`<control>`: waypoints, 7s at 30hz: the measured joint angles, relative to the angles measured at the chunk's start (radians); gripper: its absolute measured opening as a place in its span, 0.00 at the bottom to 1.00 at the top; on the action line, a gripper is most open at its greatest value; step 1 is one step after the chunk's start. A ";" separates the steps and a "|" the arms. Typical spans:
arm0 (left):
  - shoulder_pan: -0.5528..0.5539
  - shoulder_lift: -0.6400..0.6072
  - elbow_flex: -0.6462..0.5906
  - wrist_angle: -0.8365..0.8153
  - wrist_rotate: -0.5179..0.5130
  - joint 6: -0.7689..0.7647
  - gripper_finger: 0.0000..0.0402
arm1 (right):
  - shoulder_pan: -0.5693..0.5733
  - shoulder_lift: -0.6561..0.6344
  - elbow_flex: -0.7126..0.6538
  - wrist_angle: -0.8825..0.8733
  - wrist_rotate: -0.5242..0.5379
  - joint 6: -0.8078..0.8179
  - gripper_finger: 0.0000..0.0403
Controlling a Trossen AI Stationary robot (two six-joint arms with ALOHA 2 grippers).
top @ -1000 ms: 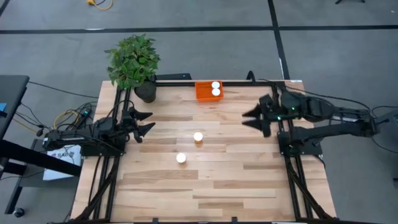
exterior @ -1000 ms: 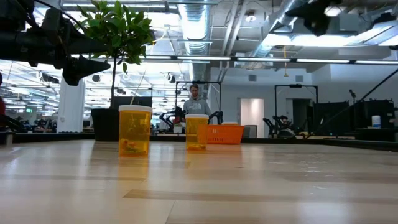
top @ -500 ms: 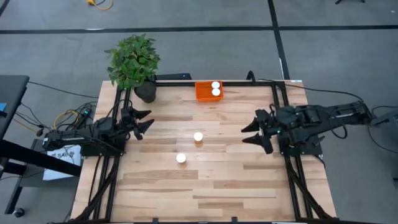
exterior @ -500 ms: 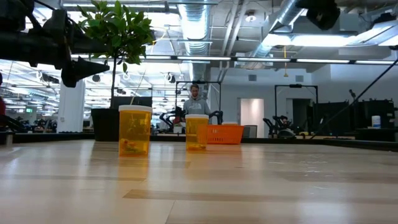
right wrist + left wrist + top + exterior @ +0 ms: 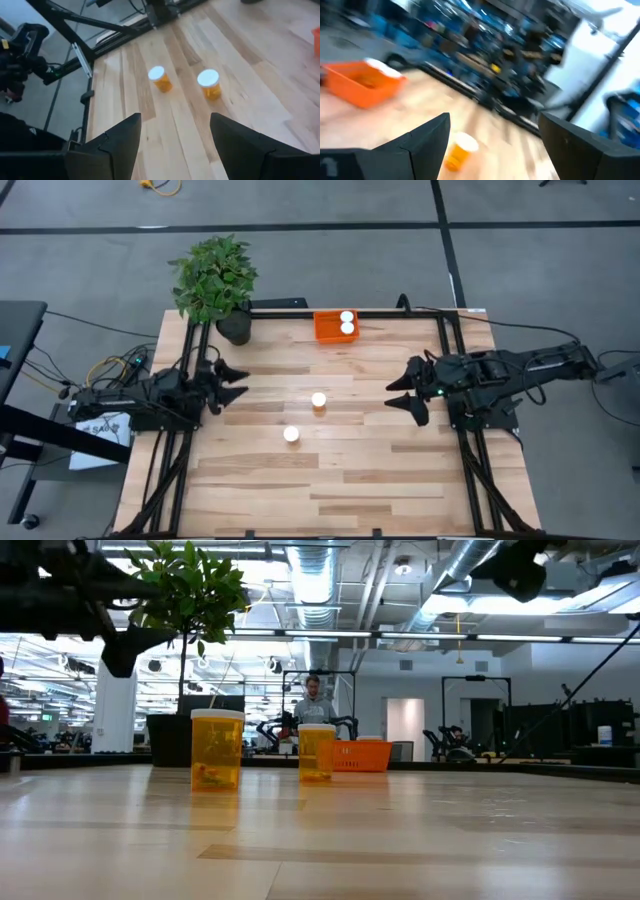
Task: Pick and place pill bottles into a basket
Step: Put the orange pill bottle into the orange bin
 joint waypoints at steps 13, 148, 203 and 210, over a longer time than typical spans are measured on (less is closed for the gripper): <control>-0.172 0.218 0.211 -0.343 0.089 0.082 0.73 | -0.001 0.092 0.000 -0.004 0.001 0.096 0.58; -0.246 1.527 0.806 -0.329 0.198 0.475 0.73 | -0.052 -0.184 0.000 -0.261 -0.111 -0.019 0.58; -0.230 1.542 0.806 -0.354 0.137 0.532 0.55 | -0.052 -0.184 0.000 -0.261 -0.112 -0.018 0.58; -0.230 1.542 0.806 -0.353 0.142 0.531 0.46 | -0.052 -0.184 0.000 -0.261 -0.112 -0.019 0.58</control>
